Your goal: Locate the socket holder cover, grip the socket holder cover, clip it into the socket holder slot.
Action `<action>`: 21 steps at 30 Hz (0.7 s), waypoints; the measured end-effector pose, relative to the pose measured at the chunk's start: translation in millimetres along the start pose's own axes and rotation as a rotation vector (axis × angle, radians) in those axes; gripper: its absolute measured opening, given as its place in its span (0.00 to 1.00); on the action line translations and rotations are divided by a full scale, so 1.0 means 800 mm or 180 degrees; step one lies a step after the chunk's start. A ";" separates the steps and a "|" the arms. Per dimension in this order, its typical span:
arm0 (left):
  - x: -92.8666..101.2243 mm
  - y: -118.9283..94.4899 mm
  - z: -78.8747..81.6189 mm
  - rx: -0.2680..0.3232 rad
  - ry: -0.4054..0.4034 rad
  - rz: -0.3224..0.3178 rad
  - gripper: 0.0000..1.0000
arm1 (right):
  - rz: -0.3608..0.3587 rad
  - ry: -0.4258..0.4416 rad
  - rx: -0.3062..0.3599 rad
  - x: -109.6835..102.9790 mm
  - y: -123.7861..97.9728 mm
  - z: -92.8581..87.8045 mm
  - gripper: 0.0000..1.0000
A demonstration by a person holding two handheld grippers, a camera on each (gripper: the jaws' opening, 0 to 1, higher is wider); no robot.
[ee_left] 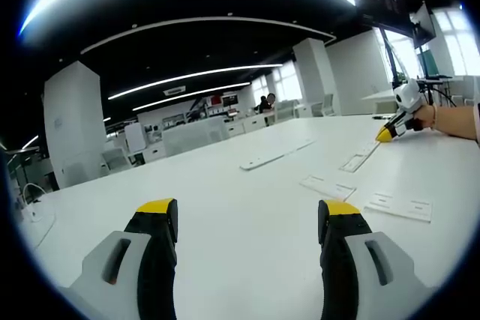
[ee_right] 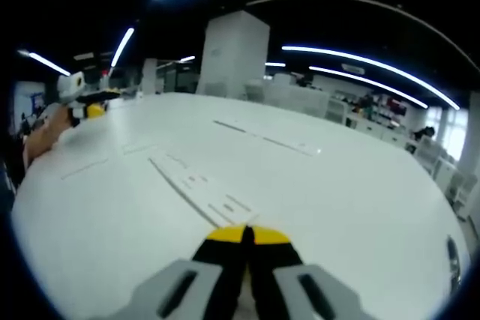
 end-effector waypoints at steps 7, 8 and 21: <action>0.000 0.000 0.000 0.0001 0.0003 0.0001 0.75 | 0.0011 -0.0018 0.0006 0.002 0.002 0.001 0.04; 0.001 0.000 0.000 0.0002 0.0005 0.0001 0.75 | 0.0012 -0.0011 0.0008 0.002 0.002 0.001 0.04; -0.001 0.000 0.000 -0.0003 0.0013 -0.0005 0.75 | 0.0041 0.0009 0.0031 0.000 0.003 0.002 0.04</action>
Point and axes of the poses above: the point that each gripper's makers call its tool centre point, and the gripper's own axes: y roughly forward along the fingers, x roughly to its right, z roughly out of its top, the point moved 4 cm from there along -y, roughly backward along the fingers, and after that the axes turned 8 degrees about x, right-handed, at the moved point
